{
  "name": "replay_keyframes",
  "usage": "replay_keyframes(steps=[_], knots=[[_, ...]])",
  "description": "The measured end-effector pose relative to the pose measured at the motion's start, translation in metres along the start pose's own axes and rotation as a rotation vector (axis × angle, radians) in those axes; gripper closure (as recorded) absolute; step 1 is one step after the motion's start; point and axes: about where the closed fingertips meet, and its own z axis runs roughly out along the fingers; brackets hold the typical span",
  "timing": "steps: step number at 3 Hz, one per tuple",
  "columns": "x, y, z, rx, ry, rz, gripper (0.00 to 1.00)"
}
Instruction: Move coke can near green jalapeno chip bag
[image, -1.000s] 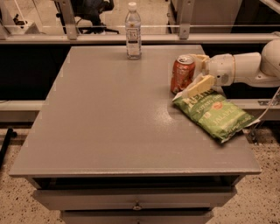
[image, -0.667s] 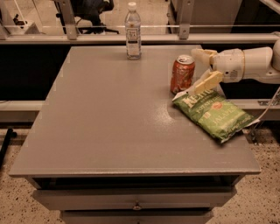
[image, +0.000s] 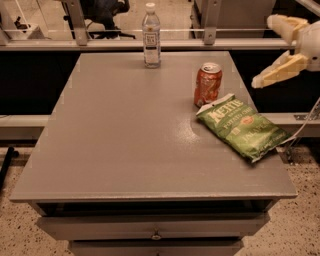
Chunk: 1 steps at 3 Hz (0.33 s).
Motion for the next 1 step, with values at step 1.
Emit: replay_keyframes(steps=[1], knots=[[-0.0048,0.0008,0.0002,0.000,-0.001,-0.006,0.00]])
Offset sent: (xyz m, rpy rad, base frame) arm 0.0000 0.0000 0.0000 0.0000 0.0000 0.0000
